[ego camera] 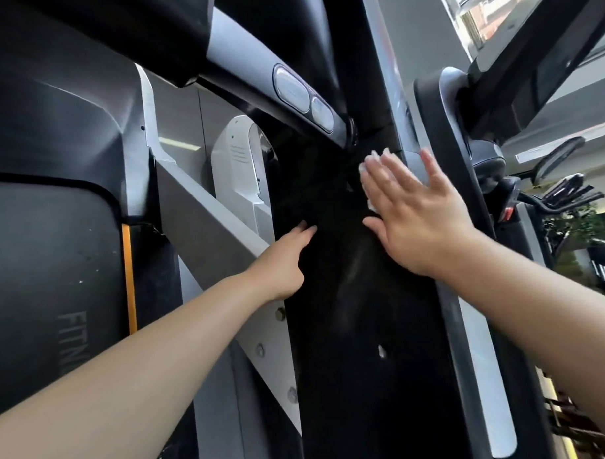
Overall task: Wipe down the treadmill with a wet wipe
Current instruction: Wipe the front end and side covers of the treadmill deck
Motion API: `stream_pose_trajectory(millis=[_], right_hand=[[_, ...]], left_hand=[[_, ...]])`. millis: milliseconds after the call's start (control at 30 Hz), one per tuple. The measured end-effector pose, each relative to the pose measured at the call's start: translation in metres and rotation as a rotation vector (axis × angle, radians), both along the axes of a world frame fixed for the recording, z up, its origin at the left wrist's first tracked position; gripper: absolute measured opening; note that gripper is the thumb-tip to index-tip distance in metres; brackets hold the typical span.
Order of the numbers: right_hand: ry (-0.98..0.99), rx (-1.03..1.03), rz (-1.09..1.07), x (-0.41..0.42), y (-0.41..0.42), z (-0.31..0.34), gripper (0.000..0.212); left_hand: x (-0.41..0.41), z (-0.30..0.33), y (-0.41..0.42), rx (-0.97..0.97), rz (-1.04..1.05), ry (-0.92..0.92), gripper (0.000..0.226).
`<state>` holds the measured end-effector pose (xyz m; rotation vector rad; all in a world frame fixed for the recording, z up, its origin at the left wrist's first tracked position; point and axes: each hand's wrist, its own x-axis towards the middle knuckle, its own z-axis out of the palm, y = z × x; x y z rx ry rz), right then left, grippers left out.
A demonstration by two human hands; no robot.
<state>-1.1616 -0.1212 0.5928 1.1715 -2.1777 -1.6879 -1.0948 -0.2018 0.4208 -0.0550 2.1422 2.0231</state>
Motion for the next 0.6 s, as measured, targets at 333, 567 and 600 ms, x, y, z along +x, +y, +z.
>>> stream_pose_trajectory(millis=[333,567,600], right_hand=[[-0.444,-0.075,-0.026,0.039,0.029,-0.044,0.057],[-0.555,-0.386,0.077,0.030,0.051,-0.002,0.041],[-0.535,-0.422,0.082,0.029,0.055,0.002,0.039]], left_hand=[[0.014,0.018,0.015,0.336,0.410,-0.023,0.057],[0.031,0.051,0.063,0.356,0.376,0.150,0.057],[0.032,0.052,0.070,0.314,0.388,0.173,0.060]])
